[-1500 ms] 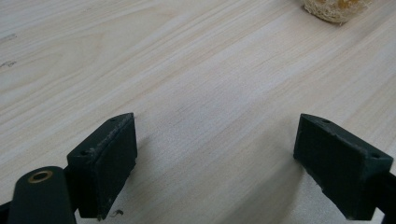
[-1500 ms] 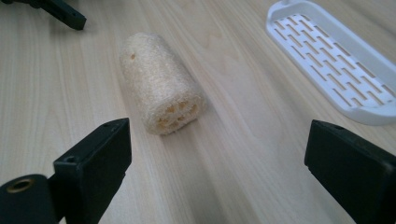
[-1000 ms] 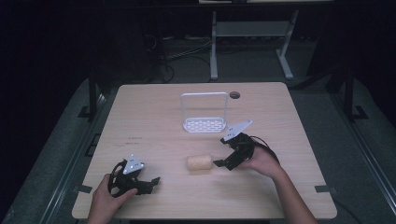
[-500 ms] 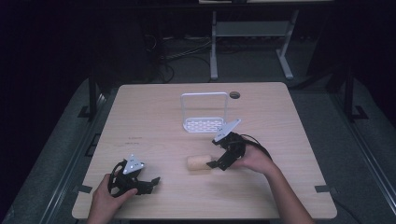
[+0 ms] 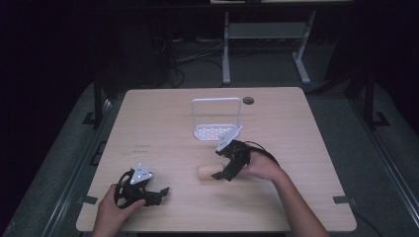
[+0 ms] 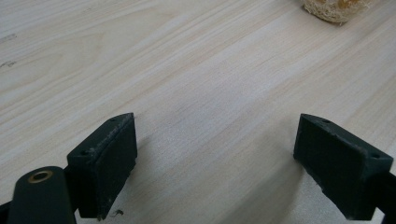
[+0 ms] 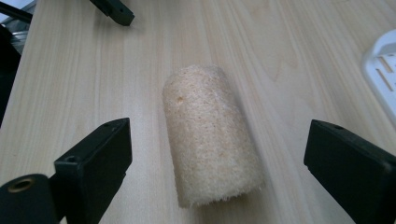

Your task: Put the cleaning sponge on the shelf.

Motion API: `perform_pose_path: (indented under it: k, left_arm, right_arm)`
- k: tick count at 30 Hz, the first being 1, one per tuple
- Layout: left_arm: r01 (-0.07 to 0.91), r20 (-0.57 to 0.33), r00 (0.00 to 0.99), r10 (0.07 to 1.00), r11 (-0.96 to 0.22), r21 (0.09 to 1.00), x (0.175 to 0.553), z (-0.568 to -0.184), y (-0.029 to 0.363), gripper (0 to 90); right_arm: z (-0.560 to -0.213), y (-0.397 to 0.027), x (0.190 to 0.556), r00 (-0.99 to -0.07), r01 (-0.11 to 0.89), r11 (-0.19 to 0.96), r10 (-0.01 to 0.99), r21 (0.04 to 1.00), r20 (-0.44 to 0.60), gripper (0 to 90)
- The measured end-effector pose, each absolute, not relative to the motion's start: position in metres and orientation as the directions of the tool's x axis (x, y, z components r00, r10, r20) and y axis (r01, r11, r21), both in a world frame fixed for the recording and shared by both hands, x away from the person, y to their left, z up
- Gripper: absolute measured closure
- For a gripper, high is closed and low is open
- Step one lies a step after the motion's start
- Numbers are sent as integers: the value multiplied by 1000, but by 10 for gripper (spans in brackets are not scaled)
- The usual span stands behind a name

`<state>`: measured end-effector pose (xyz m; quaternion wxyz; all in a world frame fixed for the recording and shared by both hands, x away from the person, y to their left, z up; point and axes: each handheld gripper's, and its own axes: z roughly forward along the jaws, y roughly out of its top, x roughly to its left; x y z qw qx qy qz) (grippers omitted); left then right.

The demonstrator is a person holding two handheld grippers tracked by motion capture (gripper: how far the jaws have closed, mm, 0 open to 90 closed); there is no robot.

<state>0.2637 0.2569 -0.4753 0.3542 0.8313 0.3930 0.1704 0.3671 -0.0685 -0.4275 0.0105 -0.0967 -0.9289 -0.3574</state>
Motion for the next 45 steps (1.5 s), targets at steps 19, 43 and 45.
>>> perform_pose_path:
  k: [19, 43, 45]
  left_arm:
    - [533, 4, 633, 774, -440, 723, 264, -475, 257, 129]
    - [533, 4, 633, 774, -440, 723, 264, -475, 257, 129]
    - [533, 4, 633, 774, -440, 723, 264, -475, 257, 129]
  right_arm:
    - [-445, -48, 370, -989, 148, 773, 123, 617, 83, 78]
    - [-454, -38, 364, -995, 85, 820, 96, 566, 10, 206]
    - [-454, -38, 364, -995, 83, 821, 95, 565, 10, 214]
